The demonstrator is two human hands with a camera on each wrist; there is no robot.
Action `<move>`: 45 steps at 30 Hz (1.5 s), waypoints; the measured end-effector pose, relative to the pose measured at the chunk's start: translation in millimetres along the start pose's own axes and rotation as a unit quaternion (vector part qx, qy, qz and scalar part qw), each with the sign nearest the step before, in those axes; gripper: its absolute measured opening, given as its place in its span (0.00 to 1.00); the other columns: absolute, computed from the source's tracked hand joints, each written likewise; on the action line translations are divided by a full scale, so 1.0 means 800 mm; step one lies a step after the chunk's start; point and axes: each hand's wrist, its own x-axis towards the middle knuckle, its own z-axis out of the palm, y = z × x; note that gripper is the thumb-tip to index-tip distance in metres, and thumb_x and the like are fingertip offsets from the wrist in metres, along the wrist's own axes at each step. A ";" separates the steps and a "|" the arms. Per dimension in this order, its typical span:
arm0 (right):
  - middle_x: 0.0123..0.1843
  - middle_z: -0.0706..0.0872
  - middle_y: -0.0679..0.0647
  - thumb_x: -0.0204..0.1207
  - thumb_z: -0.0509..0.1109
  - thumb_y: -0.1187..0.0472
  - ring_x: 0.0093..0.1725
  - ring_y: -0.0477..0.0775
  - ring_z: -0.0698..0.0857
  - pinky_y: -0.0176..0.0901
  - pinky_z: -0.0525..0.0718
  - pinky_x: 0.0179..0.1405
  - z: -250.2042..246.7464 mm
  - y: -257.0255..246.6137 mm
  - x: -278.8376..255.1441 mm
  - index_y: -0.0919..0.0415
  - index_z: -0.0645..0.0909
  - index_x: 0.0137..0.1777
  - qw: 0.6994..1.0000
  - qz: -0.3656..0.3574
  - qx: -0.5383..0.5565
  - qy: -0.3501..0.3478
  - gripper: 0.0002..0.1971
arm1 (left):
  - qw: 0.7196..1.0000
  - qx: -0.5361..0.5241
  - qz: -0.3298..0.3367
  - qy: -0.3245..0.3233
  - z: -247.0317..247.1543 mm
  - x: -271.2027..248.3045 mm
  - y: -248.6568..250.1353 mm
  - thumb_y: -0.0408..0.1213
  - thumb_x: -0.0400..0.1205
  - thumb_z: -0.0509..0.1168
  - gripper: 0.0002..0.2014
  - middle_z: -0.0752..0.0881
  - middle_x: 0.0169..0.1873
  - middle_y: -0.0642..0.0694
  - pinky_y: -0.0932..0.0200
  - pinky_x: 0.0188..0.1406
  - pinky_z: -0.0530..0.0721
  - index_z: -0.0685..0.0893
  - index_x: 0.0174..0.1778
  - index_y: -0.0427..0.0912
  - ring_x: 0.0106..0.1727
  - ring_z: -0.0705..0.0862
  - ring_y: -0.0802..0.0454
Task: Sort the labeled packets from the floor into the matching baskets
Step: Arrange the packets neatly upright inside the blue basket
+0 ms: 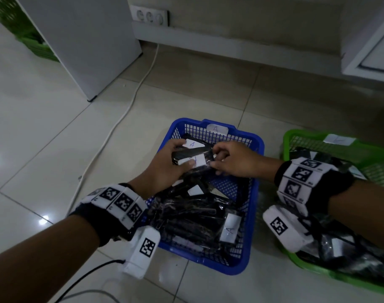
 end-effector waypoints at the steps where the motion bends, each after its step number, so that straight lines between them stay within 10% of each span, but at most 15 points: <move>1: 0.41 0.91 0.51 0.76 0.74 0.57 0.40 0.48 0.91 0.40 0.88 0.40 -0.002 0.003 0.001 0.57 0.80 0.57 1.000 -0.001 -0.026 0.018 0.12 | 0.999 -0.031 -0.028 0.009 0.002 0.003 0.001 0.37 0.81 0.74 0.26 0.85 0.59 0.50 0.61 0.58 0.83 0.75 0.74 0.47 0.58 0.86 0.54; 4: 0.49 0.89 0.51 0.75 0.75 0.53 0.47 0.49 0.87 0.42 0.85 0.48 -0.021 0.008 -0.003 0.60 0.81 0.63 0.981 -0.006 -0.192 0.001 0.19 | 0.990 -0.101 -0.077 0.058 0.003 0.010 -0.003 0.37 0.81 0.75 0.20 0.88 0.59 0.47 0.52 0.62 0.87 0.79 0.68 0.47 0.58 0.88 0.50; 8: 0.62 0.82 0.54 0.70 0.78 0.46 0.59 0.55 0.82 0.52 0.85 0.60 -0.035 0.009 -0.017 0.57 0.77 0.70 0.878 0.041 -0.447 -0.167 0.30 | 0.982 -0.137 -0.095 0.086 0.002 0.007 -0.003 0.31 0.87 0.65 0.14 0.88 0.58 0.36 0.57 0.48 0.86 0.76 0.68 0.45 0.52 0.87 0.46; 13: 0.62 0.85 0.51 0.70 0.73 0.41 0.58 0.54 0.84 0.48 0.86 0.55 -0.018 0.001 -0.018 0.53 0.82 0.65 0.816 0.095 -0.480 -0.306 0.26 | 0.984 -0.146 -0.077 0.072 0.002 -0.005 -0.006 0.25 0.88 0.60 0.18 0.89 0.49 0.36 0.63 0.32 0.87 0.72 0.68 0.50 0.39 0.87 0.49; 20: 0.60 0.86 0.51 0.78 0.68 0.45 0.56 0.54 0.84 0.48 0.84 0.56 -0.013 0.009 -0.017 0.55 0.82 0.65 0.823 0.047 -0.483 -0.296 0.20 | 0.995 -0.066 -0.063 0.049 0.005 -0.015 -0.012 0.26 0.88 0.58 0.13 0.87 0.57 0.38 0.41 0.55 0.87 0.82 0.65 0.41 0.53 0.88 0.38; 30: 0.41 0.80 0.47 0.86 0.57 0.49 0.37 0.42 0.76 0.44 0.78 0.47 -0.012 0.017 -0.015 0.59 0.81 0.49 0.857 -0.124 -0.458 -0.202 0.16 | 0.987 -0.076 -0.140 0.022 0.006 -0.008 -0.009 0.29 0.85 0.64 0.19 0.85 0.60 0.44 0.46 0.61 0.87 0.78 0.69 0.50 0.57 0.87 0.43; 34: 0.46 0.85 0.41 0.84 0.63 0.56 0.44 0.41 0.81 0.43 0.80 0.52 -0.036 0.018 -0.004 0.49 0.81 0.41 0.904 -0.140 -0.391 -0.106 0.09 | 0.984 -0.112 -0.135 0.033 0.009 -0.005 -0.008 0.23 0.83 0.66 0.22 0.86 0.54 0.44 0.54 0.49 0.88 0.74 0.67 0.52 0.50 0.87 0.48; 42: 0.40 0.88 0.58 0.85 0.63 0.57 0.32 0.50 0.86 0.50 0.86 0.37 -0.080 0.001 0.012 0.69 0.84 0.42 0.962 -0.107 -0.199 0.153 0.16 | 0.991 -0.096 -0.098 -0.004 0.024 0.013 0.004 0.26 0.80 0.72 0.14 0.90 0.49 0.50 0.71 0.42 0.84 0.85 0.57 0.49 0.47 0.88 0.57; 45: 0.42 0.87 0.68 0.84 0.64 0.58 0.27 0.54 0.89 0.56 0.87 0.26 -0.076 0.005 0.011 0.76 0.82 0.43 0.977 -0.031 -0.064 0.199 0.18 | 0.993 -0.065 -0.090 -0.037 0.045 0.028 0.010 0.34 0.78 0.77 0.16 0.91 0.47 0.44 0.52 0.51 0.90 0.82 0.58 0.47 0.49 0.91 0.49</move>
